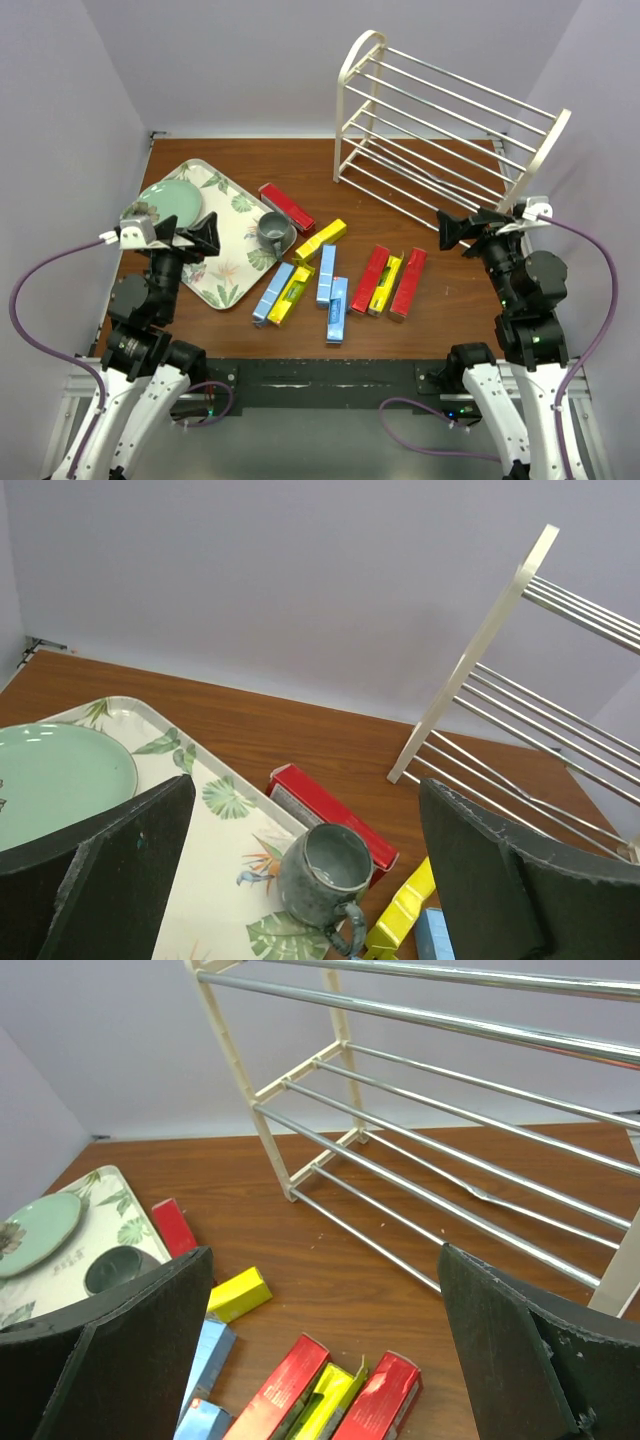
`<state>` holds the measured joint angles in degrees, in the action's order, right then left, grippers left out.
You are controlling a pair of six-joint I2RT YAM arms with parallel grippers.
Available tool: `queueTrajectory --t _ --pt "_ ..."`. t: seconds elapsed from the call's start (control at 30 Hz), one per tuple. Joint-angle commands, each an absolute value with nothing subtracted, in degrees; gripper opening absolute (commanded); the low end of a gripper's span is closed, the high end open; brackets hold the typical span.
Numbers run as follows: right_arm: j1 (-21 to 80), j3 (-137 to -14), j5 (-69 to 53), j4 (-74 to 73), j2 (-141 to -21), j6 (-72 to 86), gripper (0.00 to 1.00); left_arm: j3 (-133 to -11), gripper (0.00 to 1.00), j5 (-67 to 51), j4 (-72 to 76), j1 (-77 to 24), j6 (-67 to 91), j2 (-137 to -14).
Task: Place and organize the toothpastes onto the shelf
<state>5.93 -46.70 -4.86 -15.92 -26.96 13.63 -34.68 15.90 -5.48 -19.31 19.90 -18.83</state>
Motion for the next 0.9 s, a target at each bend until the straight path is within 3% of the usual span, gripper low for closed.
queueTrajectory --t 0.0,0.5,0.7,0.87 --pt "5.8 -47.6 -7.5 -14.4 -26.7 13.3 0.99 -32.5 1.00 17.1 -5.2 -19.7 18.7 -17.3" --pt "8.0 -49.8 -33.0 -3.5 -47.5 21.0 0.99 -26.0 1.00 19.1 -9.6 -20.0 17.0 -11.4" --pt "26.6 -54.2 -17.2 -6.4 -58.5 14.7 0.99 -25.3 1.00 19.6 -7.5 -21.0 14.6 -11.3" --pt "35.4 -57.3 -6.7 -3.1 -68.5 12.3 0.99 -25.0 1.00 20.7 -7.0 -22.0 13.6 -11.3"
